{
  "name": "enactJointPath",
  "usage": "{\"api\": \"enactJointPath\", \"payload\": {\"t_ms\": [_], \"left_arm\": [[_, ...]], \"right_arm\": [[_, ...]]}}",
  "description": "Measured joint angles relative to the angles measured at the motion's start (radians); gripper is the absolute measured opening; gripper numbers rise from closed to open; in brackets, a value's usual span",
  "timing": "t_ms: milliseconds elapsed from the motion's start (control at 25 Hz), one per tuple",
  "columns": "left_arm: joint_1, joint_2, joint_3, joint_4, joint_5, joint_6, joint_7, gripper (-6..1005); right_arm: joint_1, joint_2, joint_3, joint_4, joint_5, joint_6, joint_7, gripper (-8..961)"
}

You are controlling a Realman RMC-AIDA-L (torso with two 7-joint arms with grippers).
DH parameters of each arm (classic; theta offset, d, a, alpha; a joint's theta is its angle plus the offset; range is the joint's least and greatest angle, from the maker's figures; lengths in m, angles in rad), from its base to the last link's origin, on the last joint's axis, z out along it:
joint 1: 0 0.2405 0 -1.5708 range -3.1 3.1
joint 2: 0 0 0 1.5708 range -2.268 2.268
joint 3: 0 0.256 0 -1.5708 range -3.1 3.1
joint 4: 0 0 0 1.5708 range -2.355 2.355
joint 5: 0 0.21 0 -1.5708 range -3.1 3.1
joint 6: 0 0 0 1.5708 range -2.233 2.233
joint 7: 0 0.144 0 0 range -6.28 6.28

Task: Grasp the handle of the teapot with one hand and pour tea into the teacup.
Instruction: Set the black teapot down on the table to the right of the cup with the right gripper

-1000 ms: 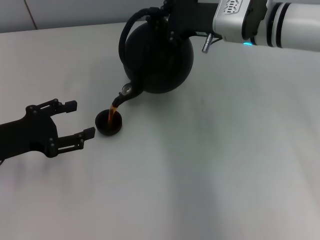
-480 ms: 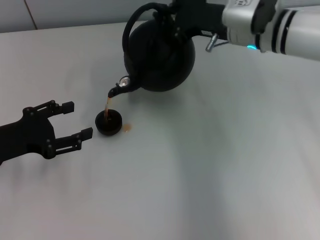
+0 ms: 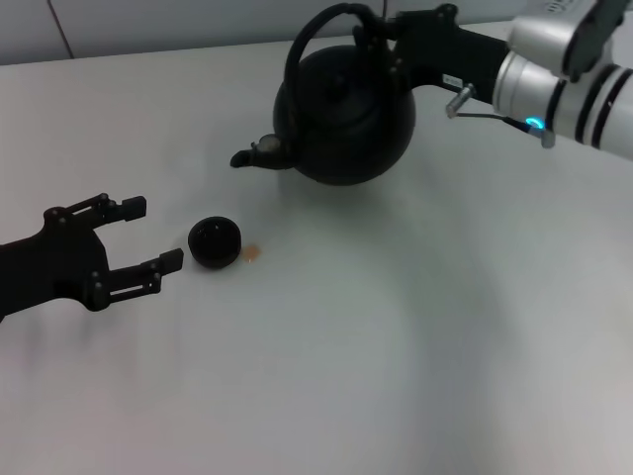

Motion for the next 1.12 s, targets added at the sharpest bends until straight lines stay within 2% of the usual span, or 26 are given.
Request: {"api": "enactJointPath", "payload": {"t_ms": [160,560,1120], "left_arm": [[-0.002,-0.002,0.0,0.001,0.002,0.0,0.001,811],[-0.003,-0.004,0.0,0.002,0.003,0.001,0.0,810],[-0.004,-0.009,0.002,0.002,0.003,0.001,0.003,810]], "right_arm": [[-0.051,0.0,0.0,0.007,0.095,-0.002,0.004,104],[-0.122,0.001,0.013,0.014,0.108,-0.003,0.048,104],[-0.122,-0.004,0.028,0.072,0.109,0.009,0.05,104]]}}
